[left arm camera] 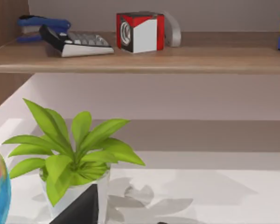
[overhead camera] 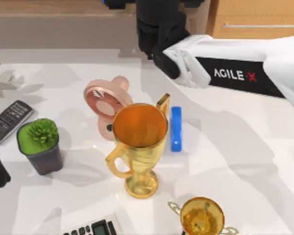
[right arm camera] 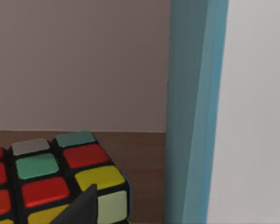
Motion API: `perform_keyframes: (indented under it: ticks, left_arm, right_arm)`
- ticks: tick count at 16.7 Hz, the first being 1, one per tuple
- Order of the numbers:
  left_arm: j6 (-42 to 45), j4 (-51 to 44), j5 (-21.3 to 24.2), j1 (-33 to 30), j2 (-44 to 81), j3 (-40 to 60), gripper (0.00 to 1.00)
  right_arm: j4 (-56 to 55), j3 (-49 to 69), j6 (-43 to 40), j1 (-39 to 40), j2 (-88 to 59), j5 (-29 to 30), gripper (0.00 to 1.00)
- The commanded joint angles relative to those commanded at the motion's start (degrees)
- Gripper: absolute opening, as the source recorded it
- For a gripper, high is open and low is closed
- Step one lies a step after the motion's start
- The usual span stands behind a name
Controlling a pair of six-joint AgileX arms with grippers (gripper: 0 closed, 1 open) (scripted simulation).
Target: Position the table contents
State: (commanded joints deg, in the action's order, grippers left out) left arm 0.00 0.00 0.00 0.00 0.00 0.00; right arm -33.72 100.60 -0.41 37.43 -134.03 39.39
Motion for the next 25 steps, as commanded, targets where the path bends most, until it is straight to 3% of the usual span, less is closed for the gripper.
perform_keyframes:
  ticks: [2, 15, 25]
  left_arm:
    - [0.0, 0.0, 0.0, 0.0, 0.0, 0.0, 1.00]
    - [0.0, 0.0, 0.0, 0.0, 0.0, 0.0, 1.00]
    - [0.0, 0.0, 0.0, 0.0, 0.0, 0.0, 1.00]
  right_arm:
    - [0.0, 0.0, 0.0, 0.0, 0.0, 0.0, 1.00]
    - [0.0, 0.0, 0.0, 0.0, 0.0, 0.0, 0.02]
    - [0.0, -0.2, 0.1, 0.3, 0.3, 0.1, 0.00]
